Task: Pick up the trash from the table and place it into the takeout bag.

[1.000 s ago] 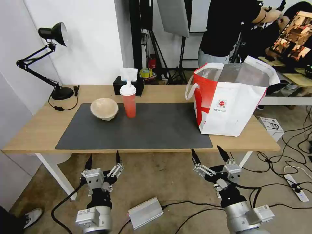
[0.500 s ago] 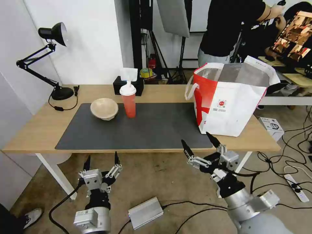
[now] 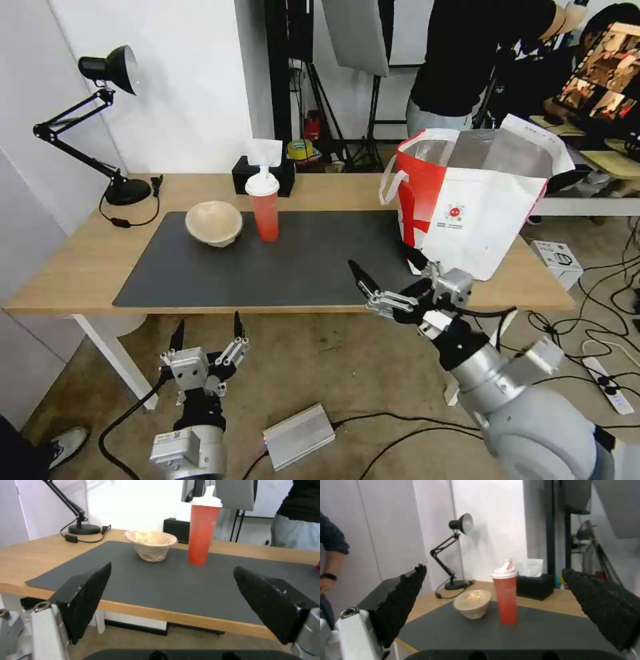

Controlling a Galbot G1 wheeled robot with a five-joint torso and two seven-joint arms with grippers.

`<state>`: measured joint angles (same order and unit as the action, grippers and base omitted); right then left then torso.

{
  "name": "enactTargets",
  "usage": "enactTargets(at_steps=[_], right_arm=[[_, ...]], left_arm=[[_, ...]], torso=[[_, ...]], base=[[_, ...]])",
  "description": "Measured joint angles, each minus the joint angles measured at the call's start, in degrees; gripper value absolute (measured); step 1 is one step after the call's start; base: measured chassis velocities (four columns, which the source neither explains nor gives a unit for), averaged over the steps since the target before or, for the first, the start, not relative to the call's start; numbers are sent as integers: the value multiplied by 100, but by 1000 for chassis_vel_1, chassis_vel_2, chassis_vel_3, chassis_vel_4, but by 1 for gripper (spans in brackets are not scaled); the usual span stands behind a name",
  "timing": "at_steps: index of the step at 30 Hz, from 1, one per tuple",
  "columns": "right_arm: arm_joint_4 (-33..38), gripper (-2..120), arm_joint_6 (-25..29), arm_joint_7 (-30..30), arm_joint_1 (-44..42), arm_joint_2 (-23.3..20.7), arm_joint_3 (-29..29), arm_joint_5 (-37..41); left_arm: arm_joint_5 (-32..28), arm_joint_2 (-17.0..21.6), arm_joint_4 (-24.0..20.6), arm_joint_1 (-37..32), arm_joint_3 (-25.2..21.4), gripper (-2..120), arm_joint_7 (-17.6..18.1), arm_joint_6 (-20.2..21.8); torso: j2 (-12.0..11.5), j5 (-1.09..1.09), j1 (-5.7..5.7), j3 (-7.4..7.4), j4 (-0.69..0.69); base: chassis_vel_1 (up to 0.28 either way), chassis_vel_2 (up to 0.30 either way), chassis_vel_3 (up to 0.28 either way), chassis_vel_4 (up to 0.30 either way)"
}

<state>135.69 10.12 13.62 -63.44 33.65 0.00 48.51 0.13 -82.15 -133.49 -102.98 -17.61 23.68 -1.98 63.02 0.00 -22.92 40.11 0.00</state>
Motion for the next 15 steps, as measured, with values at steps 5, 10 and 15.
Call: enactTargets(at_steps=[5,10,15], right_arm=[[-196,100,-87,-36,692,44,-504,239],[-395,100,-182,-45,1253,197,-970,396],[-596,100,-250,-35,1729,394,-1451,426]], left_arm=[[1,-3,30,8,-39,96,-4,2],[-3,-24,71,18,-76,96,-6,3],[-17,-32,78,19,-96,96,-26,11]], torso=[[0,0,0,0,0],[0,0,0,0,0],[0,-1,0,0,0]], base=[[0,0,0,0],[0,0,0,0],[0,0,0,0]])
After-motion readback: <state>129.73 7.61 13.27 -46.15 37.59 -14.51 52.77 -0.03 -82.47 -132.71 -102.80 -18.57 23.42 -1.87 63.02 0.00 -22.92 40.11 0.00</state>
